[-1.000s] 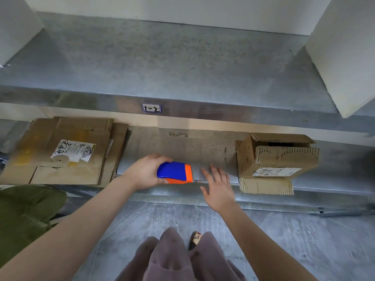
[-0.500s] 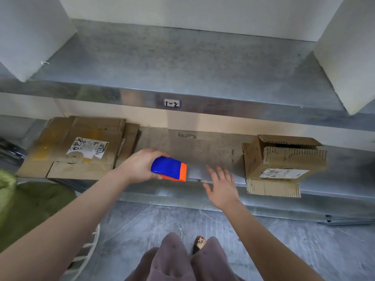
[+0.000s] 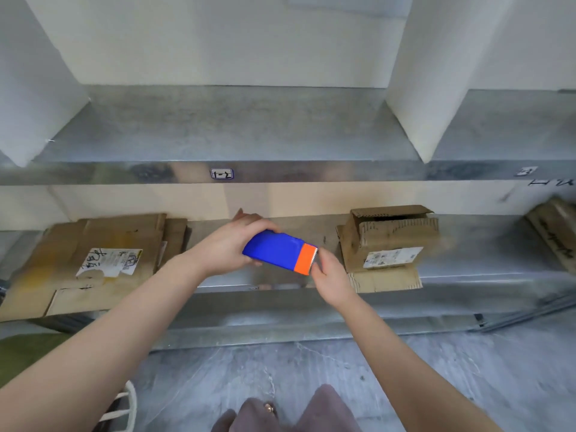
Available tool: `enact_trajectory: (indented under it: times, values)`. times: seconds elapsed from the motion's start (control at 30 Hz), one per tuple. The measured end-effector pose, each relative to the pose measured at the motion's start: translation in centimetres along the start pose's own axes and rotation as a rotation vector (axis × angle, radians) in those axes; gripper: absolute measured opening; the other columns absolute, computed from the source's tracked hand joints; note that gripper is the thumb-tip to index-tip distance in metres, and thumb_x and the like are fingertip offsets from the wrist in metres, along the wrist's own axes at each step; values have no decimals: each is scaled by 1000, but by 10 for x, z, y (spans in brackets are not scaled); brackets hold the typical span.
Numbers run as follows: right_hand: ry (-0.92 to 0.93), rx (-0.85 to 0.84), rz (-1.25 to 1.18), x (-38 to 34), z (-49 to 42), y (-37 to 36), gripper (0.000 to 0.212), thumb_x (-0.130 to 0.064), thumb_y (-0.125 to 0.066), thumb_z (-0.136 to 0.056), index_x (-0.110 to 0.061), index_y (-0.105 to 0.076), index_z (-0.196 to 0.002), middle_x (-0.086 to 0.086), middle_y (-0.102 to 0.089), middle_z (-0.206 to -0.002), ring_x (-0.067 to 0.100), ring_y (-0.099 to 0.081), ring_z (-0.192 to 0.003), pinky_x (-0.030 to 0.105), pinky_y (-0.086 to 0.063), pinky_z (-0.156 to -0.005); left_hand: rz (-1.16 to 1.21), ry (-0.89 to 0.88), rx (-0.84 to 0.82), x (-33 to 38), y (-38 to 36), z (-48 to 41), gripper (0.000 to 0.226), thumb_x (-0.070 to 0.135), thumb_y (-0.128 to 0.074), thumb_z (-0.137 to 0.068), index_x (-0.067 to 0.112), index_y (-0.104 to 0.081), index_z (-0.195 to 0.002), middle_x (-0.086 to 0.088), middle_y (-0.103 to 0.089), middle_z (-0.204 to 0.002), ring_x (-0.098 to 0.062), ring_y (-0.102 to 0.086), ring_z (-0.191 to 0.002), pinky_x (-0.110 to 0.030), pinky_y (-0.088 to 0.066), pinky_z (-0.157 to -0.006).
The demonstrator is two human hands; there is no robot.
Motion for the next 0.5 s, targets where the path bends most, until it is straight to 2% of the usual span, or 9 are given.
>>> enact_trajectory:
  times: [0.13, 0.23, 0.33, 0.5]
  values:
    - [-7, 127, -69, 2, 11, 39, 22, -8, -50, -93, -15, -62, -110, -1, -65, -102, 15, -57, -91, 27, -39, -75, -17, -46, 29, 26, 3, -18, 58, 18, -81, -69, 20, -55, -122, 6, -58, -115, -10, -46, -105, -23, -30, -94]
    - [-17, 221, -96, 9, 18, 74, 9, -12, -56, -91, -17, -61, -86, -5, -65, -83, 14, -57, -77, 30, -45, -69, 2, -18, 53, 39, 1, -30, 59, 17, -82, -70, 22, -55, -123, 13, -52, -115, -9, -45, -105, -11, -28, -92]
    - [-13, 287, -76, 16, 21, 117, 14, -11, -59, -88, -20, -61, -78, -7, -65, -78, 12, -57, -76, 24, -39, -67, 51, 12, 68, 59, -8, -45, 62, 19, -83, -70, 23, -54, -125, 18, -51, -115, -5, -46, -108, -5, -29, -92]
    - [-75, 296, -23, 46, 16, 185, 10, -22, -64, -87, -21, -64, -77, -8, -65, -77, 14, -58, -76, 27, -41, -66, 101, 41, 111, 92, -21, -76, 63, 24, -85, -71, 20, -56, -127, 18, -53, -116, -1, -48, -108, -1, -30, -91]
Point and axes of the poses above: each hand's wrist, its own z-axis away from the middle knuckle, its own y-axis out of the back of the hand, x = y × z, the point moved 8 cm from there along -z, towards the middle knuckle
